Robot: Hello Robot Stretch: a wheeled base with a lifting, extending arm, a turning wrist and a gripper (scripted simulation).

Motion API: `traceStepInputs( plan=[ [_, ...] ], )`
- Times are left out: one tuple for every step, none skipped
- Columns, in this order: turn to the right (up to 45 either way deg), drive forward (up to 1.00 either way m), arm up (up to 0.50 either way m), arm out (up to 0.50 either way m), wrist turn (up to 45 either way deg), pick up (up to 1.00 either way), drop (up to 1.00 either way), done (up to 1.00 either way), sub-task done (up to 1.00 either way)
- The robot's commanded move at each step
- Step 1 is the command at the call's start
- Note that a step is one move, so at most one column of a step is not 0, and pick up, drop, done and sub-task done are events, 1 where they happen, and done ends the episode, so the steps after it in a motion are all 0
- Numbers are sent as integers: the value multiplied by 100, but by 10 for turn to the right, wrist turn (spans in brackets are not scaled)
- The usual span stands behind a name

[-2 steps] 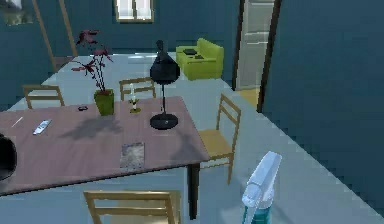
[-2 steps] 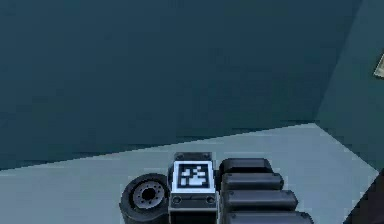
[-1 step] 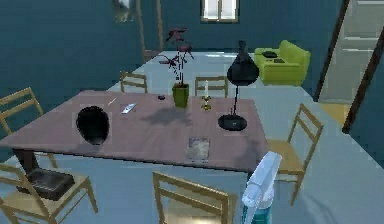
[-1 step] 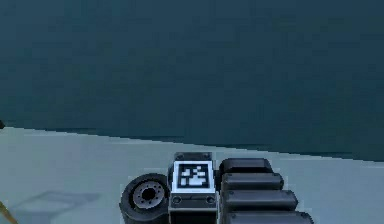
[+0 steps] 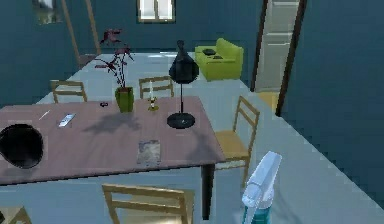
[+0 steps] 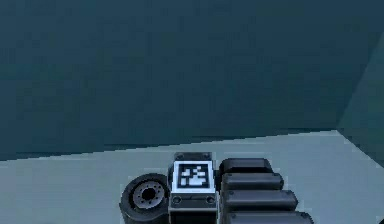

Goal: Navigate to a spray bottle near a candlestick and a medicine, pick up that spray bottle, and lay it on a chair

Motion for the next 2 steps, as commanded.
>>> traceStepInputs(
  plan=[
    [-90,0,0,0,0,0,0,0,0],
    [60,0,0,0,0,0,0,0,0]
  ],
)
